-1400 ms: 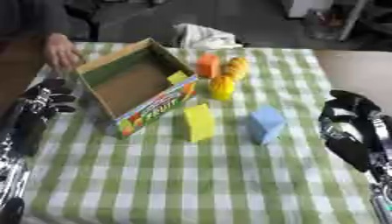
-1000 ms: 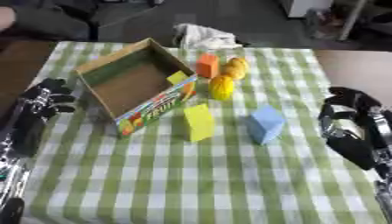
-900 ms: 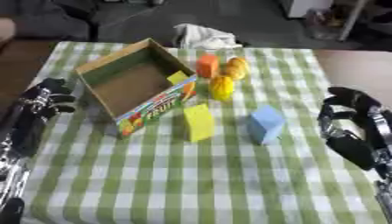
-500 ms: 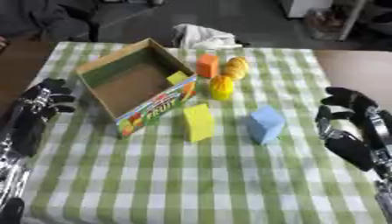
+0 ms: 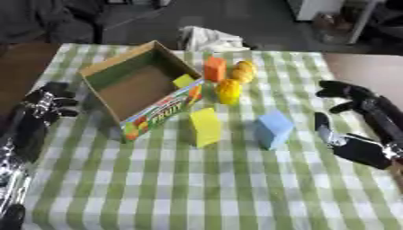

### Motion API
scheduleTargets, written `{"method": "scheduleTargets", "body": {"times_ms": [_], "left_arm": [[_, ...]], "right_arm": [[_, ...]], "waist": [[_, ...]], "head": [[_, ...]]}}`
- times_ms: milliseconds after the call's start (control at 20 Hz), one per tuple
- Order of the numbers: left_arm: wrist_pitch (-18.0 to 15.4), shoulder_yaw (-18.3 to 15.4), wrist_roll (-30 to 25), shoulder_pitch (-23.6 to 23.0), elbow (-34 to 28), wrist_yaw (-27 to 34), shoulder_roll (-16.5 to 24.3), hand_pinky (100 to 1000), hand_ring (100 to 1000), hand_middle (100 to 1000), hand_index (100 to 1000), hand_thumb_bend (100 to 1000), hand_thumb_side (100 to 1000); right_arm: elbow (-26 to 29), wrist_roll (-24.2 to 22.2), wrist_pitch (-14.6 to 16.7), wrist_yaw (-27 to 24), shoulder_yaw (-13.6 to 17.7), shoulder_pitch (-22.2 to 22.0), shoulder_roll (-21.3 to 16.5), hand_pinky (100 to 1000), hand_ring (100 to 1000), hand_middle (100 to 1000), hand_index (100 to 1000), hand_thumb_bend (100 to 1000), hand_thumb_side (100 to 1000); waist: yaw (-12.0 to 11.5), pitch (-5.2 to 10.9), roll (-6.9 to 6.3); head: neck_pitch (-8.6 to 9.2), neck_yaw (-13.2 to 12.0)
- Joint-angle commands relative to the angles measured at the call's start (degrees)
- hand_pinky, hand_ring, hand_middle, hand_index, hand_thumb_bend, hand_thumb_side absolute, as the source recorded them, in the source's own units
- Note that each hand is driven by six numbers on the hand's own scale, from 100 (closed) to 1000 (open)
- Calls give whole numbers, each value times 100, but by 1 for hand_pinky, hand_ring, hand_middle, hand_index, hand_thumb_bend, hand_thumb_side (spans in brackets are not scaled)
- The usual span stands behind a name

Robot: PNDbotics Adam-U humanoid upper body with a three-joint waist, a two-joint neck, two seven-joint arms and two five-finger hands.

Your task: Pick up objects on the table and place them in the box.

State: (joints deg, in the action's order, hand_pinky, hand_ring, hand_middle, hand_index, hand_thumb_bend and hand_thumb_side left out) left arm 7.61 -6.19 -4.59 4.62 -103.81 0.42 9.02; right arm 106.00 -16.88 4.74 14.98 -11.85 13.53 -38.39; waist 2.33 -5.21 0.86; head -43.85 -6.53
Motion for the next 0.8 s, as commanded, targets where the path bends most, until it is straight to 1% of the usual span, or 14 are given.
{"method": "scheduleTargets", "body": {"times_ms": [50,250,400,650,750,800], "left_arm": [[-13,15,-34,35,-80,-23,101,647,687,633,779,165,697],[-15,25,-45,26,-74,-25,112,647,687,633,779,165,697],[-16,33,-54,17,-70,-29,123,647,687,633,779,166,697],[-14,44,-67,9,-67,-31,129,647,687,633,779,166,698],[-12,47,-71,4,-66,-31,129,647,687,633,779,167,698],[-11,49,-72,2,-65,-32,129,647,687,633,779,166,698]], "right_arm": [[41,-569,187,112,-191,286,-526,775,931,844,958,300,307],[-155,-1339,462,218,-515,704,-876,810,971,898,987,371,282],[-396,-1758,665,394,-649,963,-1034,821,979,916,997,387,262],[-894,-1997,961,807,-792,1283,-1103,832,987,938,1000,413,235],[-1077,-2039,1084,985,-833,1411,-1084,849,994,944,1000,431,225],[-1166,-2051,1135,1071,-848,1473,-1066,876,998,944,1000,434,226]], "waist": [[-13,75,7],[-42,85,18],[-60,91,31],[-88,97,52],[-97,98,58],[-101,99,60]], "head": [[-27,-28],[-27,15],[-27,21],[-27,42],[-27,50],[-27,51]]}}
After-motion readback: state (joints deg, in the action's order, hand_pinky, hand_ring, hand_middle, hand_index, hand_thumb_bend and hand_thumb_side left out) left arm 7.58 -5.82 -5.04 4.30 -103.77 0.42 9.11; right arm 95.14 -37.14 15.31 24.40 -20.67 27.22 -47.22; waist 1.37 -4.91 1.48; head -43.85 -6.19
